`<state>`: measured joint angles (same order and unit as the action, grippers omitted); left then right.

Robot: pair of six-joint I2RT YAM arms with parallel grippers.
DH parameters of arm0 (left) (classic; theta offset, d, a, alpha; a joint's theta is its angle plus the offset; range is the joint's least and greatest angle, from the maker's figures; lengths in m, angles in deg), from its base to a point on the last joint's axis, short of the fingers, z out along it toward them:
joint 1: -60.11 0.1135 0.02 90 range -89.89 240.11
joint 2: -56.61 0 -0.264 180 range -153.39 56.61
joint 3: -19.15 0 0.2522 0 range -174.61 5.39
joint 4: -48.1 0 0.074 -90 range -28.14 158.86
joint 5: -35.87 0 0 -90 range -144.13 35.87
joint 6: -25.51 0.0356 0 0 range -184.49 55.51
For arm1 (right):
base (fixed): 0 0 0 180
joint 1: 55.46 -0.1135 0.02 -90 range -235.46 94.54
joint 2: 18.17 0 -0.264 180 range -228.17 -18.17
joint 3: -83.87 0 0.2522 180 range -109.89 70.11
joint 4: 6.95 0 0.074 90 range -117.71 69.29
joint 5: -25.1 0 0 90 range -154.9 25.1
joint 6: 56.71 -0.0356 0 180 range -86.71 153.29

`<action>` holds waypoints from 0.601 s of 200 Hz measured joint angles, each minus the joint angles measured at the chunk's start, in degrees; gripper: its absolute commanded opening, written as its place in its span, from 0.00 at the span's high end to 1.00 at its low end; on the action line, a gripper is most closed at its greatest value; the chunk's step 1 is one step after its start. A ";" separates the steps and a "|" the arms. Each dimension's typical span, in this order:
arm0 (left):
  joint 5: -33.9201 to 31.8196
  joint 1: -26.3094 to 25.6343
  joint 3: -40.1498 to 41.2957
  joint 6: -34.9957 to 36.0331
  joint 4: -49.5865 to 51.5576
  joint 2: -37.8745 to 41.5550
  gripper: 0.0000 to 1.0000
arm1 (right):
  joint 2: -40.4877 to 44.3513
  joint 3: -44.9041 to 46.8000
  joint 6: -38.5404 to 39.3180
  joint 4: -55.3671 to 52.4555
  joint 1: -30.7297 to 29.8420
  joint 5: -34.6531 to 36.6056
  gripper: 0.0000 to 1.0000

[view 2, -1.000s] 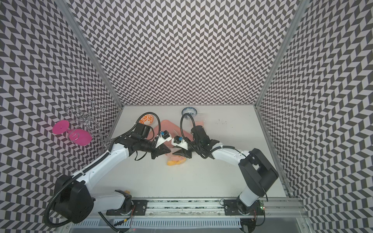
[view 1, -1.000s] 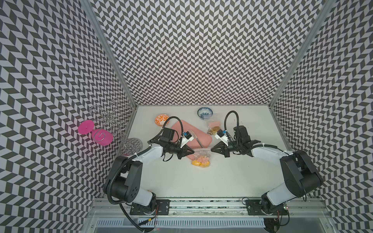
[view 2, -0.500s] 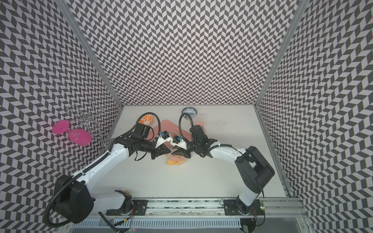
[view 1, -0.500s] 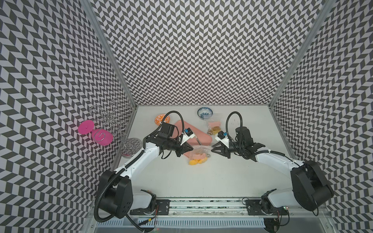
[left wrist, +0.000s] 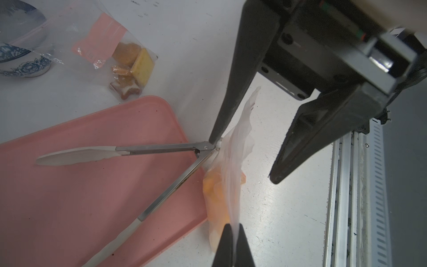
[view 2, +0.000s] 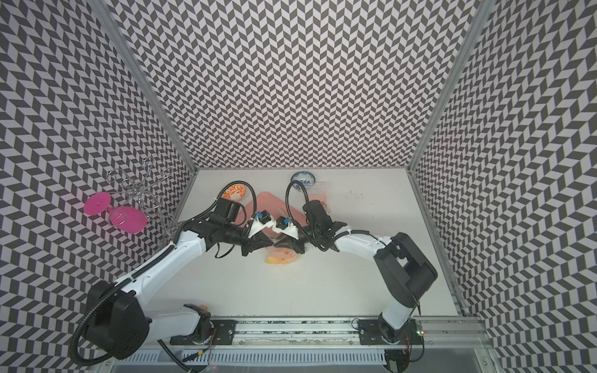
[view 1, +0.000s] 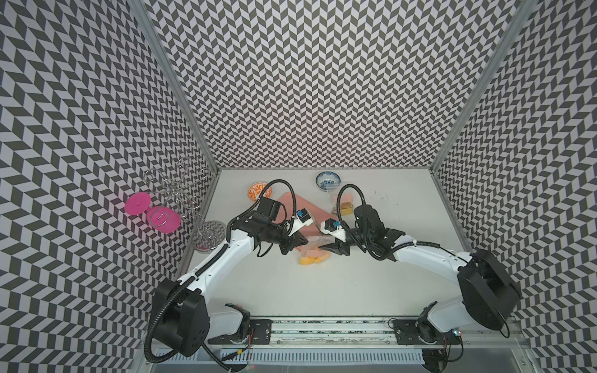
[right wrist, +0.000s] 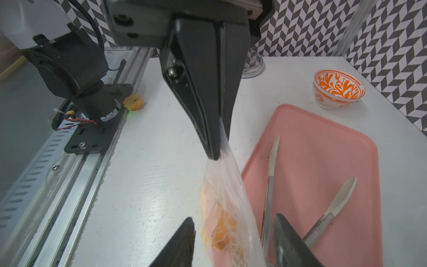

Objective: Put the cookies into a resealable bag to prevent moisture
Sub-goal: Close the ziploc bag at the center of the board.

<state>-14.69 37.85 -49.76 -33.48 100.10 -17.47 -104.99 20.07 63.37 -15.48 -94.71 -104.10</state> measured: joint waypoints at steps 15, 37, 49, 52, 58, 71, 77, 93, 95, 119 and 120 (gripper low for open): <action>0.61 0.00 0.04 0.44 0.02 0.00 1.00 | -1.62 -1.46 0.15 0.44 -0.35 -1.81 0.53; 1.36 0.00 0.09 1.03 0.00 0.00 1.00 | -4.13 -3.21 0.55 0.55 -0.76 -4.39 0.61; 1.60 0.00 0.09 1.18 0.02 0.00 1.00 | -5.38 -4.07 0.52 0.24 -0.87 -5.62 0.66; 1.62 0.00 0.09 1.25 0.02 0.00 1.00 | -5.75 -4.31 0.70 0.20 -0.92 -6.03 0.67; 1.73 0.00 0.09 1.33 0.02 0.00 1.00 | -6.25 -4.70 0.85 -0.04 -0.94 -6.60 0.70; 1.95 0.00 0.11 1.46 0.02 0.00 1.00 | -7.39 -5.66 0.87 -0.52 -1.01 -7.69 0.74; 2.08 0.00 0.13 1.51 0.00 0.00 1.00 | -7.87 -6.05 0.83 -0.59 -1.03 -8.24 0.76; 2.25 0.00 0.22 1.64 0.00 0.00 1.00 | -8.70 -6.45 0.31 -0.48 -1.03 -9.38 0.77; 2.23 0.00 0.24 1.68 0.00 0.00 1.00 | -8.76 -6.47 0.22 -0.48 -1.03 -9.49 0.77; 2.43 0.02 0.52 1.95 0.02 0.11 1.00 | -9.25 -6.67 -0.72 -0.50 -1.03 -10.73 0.84; 2.43 0.02 0.52 1.92 0.02 0.11 1.00 | -9.27 -6.69 -0.81 -0.50 -1.03 -10.75 0.84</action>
<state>-12.26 37.87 -49.24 -31.56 100.12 -17.36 -114.26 13.38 62.56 -15.98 -95.73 -114.86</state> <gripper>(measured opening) 0.047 0.188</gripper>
